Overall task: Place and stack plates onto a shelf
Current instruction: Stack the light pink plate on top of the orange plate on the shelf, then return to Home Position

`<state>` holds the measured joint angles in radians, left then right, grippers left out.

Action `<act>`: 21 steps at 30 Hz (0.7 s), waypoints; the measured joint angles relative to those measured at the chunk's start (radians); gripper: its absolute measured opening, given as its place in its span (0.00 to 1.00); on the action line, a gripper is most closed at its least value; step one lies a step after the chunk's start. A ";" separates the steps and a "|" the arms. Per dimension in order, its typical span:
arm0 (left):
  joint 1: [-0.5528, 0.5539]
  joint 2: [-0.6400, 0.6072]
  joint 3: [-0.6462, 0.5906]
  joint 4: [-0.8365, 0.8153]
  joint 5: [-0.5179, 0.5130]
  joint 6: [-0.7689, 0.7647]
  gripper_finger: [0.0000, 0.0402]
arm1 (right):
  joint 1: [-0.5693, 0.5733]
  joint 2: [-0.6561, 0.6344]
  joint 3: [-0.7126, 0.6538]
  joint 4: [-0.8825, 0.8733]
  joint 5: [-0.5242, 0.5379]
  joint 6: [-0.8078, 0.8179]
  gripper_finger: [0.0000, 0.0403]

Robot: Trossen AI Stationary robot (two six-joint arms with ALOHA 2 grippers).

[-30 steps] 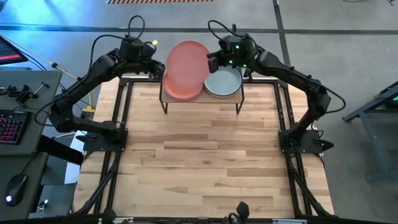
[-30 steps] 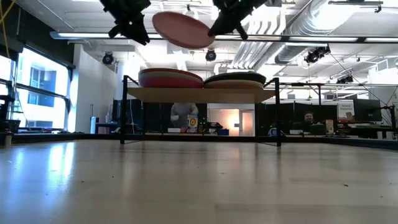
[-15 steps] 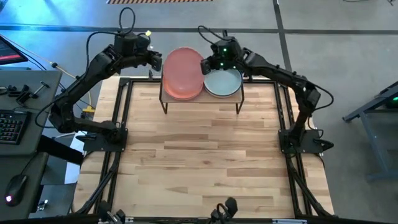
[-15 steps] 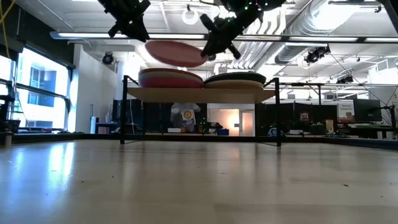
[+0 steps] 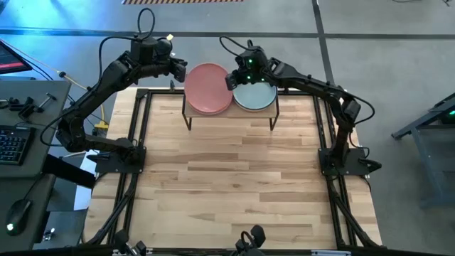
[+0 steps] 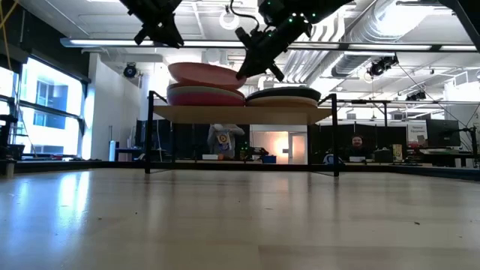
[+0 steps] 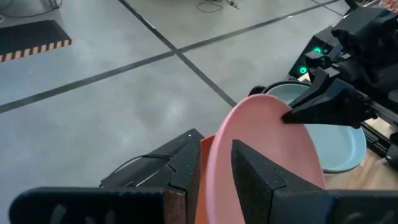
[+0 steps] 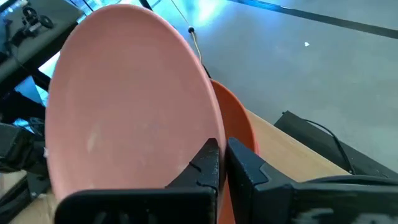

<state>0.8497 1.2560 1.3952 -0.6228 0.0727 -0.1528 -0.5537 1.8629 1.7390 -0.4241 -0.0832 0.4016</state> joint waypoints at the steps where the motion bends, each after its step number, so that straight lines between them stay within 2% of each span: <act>1: 0.000 0.000 0.000 0.000 0.000 0.000 0.19 | 0.000 0.000 0.000 -0.003 0.001 -0.008 0.00; 11: 0.000 0.000 0.000 0.000 0.000 -0.001 0.20 | 0.000 0.000 0.000 -0.005 0.004 -0.067 0.02; 21: -0.001 0.000 0.000 -0.001 0.005 -0.011 0.20 | 0.000 0.000 0.000 -0.005 0.023 -0.067 0.16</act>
<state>0.8490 1.2560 1.3949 -0.6239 0.0780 -0.1635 -0.5537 1.8626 1.7390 -0.4289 -0.0605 0.3344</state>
